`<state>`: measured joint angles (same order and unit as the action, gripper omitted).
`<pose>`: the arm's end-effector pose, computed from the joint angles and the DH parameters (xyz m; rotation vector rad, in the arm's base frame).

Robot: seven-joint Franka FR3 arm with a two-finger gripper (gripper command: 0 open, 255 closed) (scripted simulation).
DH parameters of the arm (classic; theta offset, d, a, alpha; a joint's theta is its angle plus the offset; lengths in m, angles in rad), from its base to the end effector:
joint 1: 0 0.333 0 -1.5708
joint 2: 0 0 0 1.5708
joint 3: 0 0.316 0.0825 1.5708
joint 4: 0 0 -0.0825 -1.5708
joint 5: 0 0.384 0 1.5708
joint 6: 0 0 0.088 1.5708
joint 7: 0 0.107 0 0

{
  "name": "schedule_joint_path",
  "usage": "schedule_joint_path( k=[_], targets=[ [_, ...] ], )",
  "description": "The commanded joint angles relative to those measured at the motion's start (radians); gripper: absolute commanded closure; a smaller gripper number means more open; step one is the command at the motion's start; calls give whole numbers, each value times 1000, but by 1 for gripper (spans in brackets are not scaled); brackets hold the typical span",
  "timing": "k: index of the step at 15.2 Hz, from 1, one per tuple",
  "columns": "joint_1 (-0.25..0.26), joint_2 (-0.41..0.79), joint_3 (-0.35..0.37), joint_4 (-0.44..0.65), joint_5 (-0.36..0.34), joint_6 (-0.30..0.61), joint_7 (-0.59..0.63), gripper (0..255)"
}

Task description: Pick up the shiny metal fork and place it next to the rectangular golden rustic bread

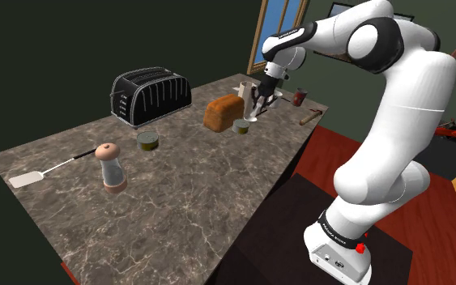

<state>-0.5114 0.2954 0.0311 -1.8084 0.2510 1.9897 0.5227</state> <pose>0.5563 -0.2738 0.3728 -2.4632 1.5435 0.1733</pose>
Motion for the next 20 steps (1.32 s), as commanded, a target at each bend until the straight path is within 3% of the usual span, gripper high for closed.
schedule_joint_path(
  k=[1, 20],
  targets=[
    [1, 10, 1, -17, 3, 27, -5, 255],
    [3, 147, 9, -87, 28, 229, -57, 255]
  ],
)
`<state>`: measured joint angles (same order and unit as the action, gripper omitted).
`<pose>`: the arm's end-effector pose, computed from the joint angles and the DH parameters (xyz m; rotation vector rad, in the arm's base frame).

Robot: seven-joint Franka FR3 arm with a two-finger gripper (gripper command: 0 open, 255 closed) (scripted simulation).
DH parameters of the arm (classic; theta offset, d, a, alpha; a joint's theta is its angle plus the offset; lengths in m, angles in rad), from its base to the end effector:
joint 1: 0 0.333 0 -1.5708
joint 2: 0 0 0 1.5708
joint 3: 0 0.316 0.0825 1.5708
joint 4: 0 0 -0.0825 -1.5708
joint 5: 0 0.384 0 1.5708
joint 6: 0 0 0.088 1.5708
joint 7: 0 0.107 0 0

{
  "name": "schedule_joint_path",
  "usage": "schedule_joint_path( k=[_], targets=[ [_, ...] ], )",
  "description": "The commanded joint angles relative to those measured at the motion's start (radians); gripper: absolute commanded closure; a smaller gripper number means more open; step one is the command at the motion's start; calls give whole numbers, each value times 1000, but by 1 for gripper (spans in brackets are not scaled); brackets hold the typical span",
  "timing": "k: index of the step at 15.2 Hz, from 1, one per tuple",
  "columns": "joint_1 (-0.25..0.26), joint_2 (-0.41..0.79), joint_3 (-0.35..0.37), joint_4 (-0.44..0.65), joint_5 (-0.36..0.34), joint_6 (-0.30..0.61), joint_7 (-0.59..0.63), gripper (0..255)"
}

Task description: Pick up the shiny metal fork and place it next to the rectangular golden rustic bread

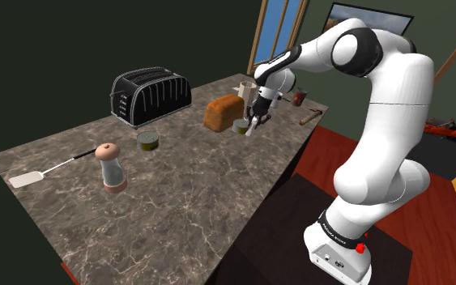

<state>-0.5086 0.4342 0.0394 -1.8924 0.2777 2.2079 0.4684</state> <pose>0.5562 -0.2729 0.2662 -2.4633 1.5435 0.1732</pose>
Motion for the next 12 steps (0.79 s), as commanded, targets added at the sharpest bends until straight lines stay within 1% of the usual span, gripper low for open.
schedule_joint_path(
  k=[1, 9, 12],
  targets=[
    [0, 17, 1, -4, 3, 21, -6, 255],
    [-1, 97, 7, -8, 16, 103, -30, 255],
    [-1, 97, 7, -8, 16, 103, -30, 255]
  ],
)
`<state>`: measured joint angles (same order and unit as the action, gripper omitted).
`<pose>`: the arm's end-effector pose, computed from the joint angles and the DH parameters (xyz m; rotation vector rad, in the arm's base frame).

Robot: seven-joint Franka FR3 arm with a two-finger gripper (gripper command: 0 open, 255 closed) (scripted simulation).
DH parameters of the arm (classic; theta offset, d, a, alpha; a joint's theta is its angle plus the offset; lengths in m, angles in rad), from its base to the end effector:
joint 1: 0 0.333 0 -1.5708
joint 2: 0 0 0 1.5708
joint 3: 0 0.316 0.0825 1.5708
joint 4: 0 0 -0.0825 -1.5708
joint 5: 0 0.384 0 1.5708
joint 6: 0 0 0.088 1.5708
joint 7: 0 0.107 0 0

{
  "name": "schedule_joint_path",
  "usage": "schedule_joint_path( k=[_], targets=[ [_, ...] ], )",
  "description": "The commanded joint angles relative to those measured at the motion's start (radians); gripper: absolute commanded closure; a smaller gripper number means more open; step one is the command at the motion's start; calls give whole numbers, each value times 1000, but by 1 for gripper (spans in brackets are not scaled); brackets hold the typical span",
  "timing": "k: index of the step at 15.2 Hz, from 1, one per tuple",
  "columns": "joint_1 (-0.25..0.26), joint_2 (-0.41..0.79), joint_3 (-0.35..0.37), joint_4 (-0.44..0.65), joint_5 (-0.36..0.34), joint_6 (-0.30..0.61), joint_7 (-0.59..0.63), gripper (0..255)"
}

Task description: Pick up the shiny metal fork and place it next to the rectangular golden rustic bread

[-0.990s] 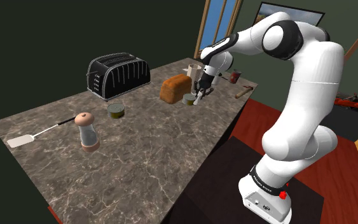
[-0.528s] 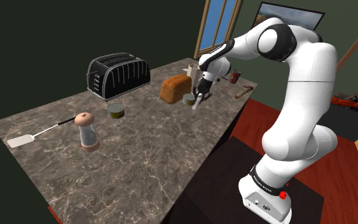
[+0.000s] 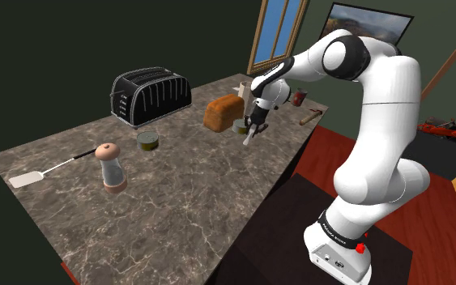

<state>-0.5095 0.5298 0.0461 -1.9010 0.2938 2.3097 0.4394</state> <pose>0.5559 -0.2726 0.2110 -2.4632 1.5438 0.1733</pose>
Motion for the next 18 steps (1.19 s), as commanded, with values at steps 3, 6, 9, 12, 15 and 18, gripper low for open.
schedule_joint_path(
  k=[3, 6, 9, 12, 15, 18],
  targets=[
    [0, 2, 0, 1, 0, 2, -1, 255],
    [0, 2, 0, 1, 0, 2, -1, 0],
    [0, 2, 0, 1, 0, 2, -1, 0],
    [-3, -18, -3, 6, -4, -25, 2, 0],
    [-13, -70, -12, 28, -16, -100, 9, 0],
    [-13, -70, -12, 28, -16, -100, 9, 0]
  ],
)
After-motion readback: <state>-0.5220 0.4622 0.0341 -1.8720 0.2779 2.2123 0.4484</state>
